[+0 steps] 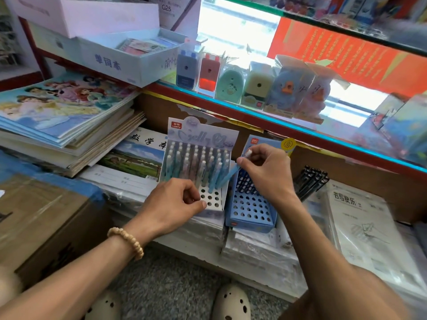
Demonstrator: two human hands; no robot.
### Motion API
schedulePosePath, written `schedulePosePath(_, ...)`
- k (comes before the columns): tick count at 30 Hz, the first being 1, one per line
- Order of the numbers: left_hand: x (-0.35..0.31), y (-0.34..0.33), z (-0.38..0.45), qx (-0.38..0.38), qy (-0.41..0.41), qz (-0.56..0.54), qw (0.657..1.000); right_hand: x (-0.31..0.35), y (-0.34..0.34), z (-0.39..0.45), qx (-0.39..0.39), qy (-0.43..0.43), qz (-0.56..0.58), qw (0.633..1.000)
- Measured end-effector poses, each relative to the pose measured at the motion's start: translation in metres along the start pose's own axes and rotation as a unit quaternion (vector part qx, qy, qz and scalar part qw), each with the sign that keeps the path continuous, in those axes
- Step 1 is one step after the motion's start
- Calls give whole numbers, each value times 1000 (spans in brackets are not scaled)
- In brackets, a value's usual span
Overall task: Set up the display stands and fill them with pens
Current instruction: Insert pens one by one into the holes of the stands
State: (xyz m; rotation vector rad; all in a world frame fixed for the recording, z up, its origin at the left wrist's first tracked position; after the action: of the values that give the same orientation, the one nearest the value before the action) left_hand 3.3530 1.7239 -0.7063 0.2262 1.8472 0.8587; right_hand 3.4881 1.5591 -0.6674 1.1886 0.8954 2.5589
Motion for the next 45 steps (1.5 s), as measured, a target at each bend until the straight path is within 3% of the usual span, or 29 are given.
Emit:
schedulePosePath(13, -4, -2, -11, 8, -87, 141, 986, -14, -24, 2, 38, 4, -60, 997)
schedulePosePath(22, -2, -3, -13, 20, -104, 169, 980, -19, -26, 6, 32, -8, -58, 998)
schedulePosePath(30, 0, -5, -11, 29, -106, 190, 976, -20, -43, 0, 133, 5, -104, 986)
schedulePosePath(45, -1, -2, -17, 35, -113, 218, 969, -21, -46, -8, 77, -39, -92, 992)
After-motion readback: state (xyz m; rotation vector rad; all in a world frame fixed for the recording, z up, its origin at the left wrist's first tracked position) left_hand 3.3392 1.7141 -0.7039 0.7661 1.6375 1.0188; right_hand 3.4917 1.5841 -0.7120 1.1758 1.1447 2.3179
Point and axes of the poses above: each hand's wrist, its own z-axis towards the middle knuckle, its own y-axis out of the back of the hand, x = y × z, the point moved 3 cm from there along z, towards the middle knuckle, and after that the axes turned 14 degrees about y, right-handed, at the moved point
